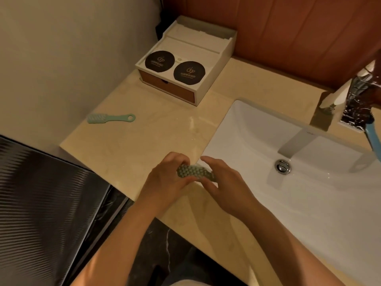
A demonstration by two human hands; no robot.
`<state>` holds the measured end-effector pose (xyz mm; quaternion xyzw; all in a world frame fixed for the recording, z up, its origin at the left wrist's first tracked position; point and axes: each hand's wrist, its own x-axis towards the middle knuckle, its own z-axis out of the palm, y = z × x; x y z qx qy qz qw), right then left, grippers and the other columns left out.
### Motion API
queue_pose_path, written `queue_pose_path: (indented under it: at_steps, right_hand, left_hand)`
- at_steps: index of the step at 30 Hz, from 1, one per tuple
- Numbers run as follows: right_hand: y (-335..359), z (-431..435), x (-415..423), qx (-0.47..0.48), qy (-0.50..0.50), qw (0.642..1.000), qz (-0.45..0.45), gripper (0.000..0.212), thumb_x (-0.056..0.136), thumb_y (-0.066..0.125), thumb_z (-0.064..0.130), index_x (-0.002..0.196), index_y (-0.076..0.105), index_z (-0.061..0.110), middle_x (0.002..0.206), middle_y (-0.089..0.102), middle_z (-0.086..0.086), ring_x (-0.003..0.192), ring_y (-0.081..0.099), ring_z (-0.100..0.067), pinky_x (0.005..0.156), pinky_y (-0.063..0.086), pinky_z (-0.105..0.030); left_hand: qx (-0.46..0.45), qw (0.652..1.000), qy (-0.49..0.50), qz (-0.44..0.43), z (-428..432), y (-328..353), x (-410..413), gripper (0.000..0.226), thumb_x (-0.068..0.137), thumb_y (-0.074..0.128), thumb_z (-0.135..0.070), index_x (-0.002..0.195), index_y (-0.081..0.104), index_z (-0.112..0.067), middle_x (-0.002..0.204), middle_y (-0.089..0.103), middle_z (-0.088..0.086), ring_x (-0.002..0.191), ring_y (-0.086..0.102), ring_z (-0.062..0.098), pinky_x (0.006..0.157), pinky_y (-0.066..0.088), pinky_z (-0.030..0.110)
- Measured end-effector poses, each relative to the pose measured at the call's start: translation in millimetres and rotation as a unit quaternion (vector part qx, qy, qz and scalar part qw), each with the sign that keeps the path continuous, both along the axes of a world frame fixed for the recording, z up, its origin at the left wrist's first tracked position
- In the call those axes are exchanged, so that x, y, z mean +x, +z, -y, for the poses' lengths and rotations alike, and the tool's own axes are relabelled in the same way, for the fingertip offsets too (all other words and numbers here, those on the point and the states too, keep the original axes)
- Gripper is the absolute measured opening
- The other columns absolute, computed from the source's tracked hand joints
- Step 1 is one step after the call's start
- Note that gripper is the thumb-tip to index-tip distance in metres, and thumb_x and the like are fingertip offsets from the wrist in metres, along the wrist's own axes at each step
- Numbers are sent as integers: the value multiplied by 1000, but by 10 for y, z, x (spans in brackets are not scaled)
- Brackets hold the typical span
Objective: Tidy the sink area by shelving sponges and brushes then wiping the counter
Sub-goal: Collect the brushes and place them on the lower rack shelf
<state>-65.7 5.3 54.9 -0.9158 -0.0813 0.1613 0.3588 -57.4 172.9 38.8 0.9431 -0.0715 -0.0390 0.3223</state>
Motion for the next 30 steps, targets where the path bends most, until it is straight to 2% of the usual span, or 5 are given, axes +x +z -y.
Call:
queue_pose_path:
  at_steps: [4, 8, 16, 21, 30]
  right_hand:
    - [107, -94, 248, 50, 3, 998, 43, 24, 94, 50, 26, 116, 58, 21, 97, 62, 3, 82, 59, -17, 76, 51, -37]
    - [110, -81, 392, 14, -24, 999, 17, 28, 96, 45, 32, 123, 52, 24, 119, 62, 0, 98, 58, -19, 82, 50, -37]
    - [54, 56, 465, -1, -47, 999, -3, 30, 94, 47, 34, 124, 52, 27, 118, 62, -1, 97, 59, -20, 80, 49, -35]
    - [-11, 159, 480, -13, -55, 998, -22, 31, 94, 46, 33, 123, 53, 25, 113, 63, -3, 83, 54, -16, 70, 40, -28]
    - [-70, 282, 398, 5, -79, 996, -31, 28, 93, 48, 33, 119, 55, 27, 97, 55, 6, 67, 48, -7, 68, 38, -27]
  left_hand:
    - [-60, 998, 7, 33, -188, 128, 163, 37, 79, 69, -33, 110, 58, -18, 106, 55, -8, 87, 55, 6, 69, 45, 16]
    - [-136, 974, 171, -54, -461, 53, 479, 35, 92, 53, -31, 125, 50, -21, 118, 53, -3, 99, 53, 7, 72, 38, 13]
    - [152, 959, 230, -62, -1155, -261, 1114, 45, 94, 45, -20, 137, 36, -10, 126, 46, 27, 116, 44, 43, 93, 39, 48]
    - [243, 947, 193, -84, -1291, -267, 1368, 30, 93, 47, -20, 121, 48, -7, 118, 47, 25, 110, 46, 43, 87, 42, 49]
    - [165, 981, 95, -36, -954, -359, 868, 15, 95, 45, -21, 93, 53, -8, 90, 53, 14, 85, 51, 32, 67, 39, 38]
